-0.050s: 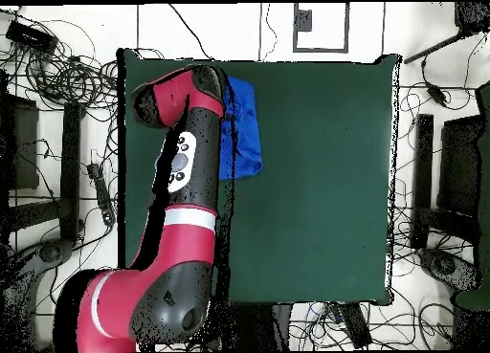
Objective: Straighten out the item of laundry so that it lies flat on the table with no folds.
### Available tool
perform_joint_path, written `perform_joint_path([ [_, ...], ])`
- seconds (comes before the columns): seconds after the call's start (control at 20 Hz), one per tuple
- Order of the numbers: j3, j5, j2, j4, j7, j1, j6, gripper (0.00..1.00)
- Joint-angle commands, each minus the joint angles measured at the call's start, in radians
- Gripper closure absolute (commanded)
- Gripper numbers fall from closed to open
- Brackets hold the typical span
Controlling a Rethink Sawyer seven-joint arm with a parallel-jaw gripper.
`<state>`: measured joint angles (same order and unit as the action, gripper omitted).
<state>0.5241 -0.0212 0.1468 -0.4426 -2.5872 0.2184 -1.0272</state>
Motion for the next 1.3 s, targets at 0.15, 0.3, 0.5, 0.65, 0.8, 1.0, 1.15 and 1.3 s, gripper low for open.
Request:
perform_joint_path([
  [0.15, -0.124, 0.100, -0.105, -0.173, -0.253, 0.034, 0.043, 0.00],
  [0.3, -0.147, 0.106, -0.168, -0.249, -0.181, 0.019, 0.081, 0.00],
  [0.5, -0.180, 0.107, -0.223, -0.347, -0.123, 0.013, 0.154, 0.00],
  [0.65, -0.204, 0.103, -0.260, -0.404, -0.070, -0.004, 0.194, 0.00],
  [0.8, -0.228, 0.098, -0.293, -0.448, -0.024, -0.022, 0.221, 0.00],
  [1.0, -0.276, 0.084, -0.303, -0.482, 0.047, -0.062, 0.282, 0.00],
  [1.15, -0.319, 0.068, -0.296, -0.492, 0.104, -0.095, 0.331, 0.00],
  [1.3, -0.381, 0.051, -0.296, -0.507, 0.184, -0.136, 0.377, 0.00],
])
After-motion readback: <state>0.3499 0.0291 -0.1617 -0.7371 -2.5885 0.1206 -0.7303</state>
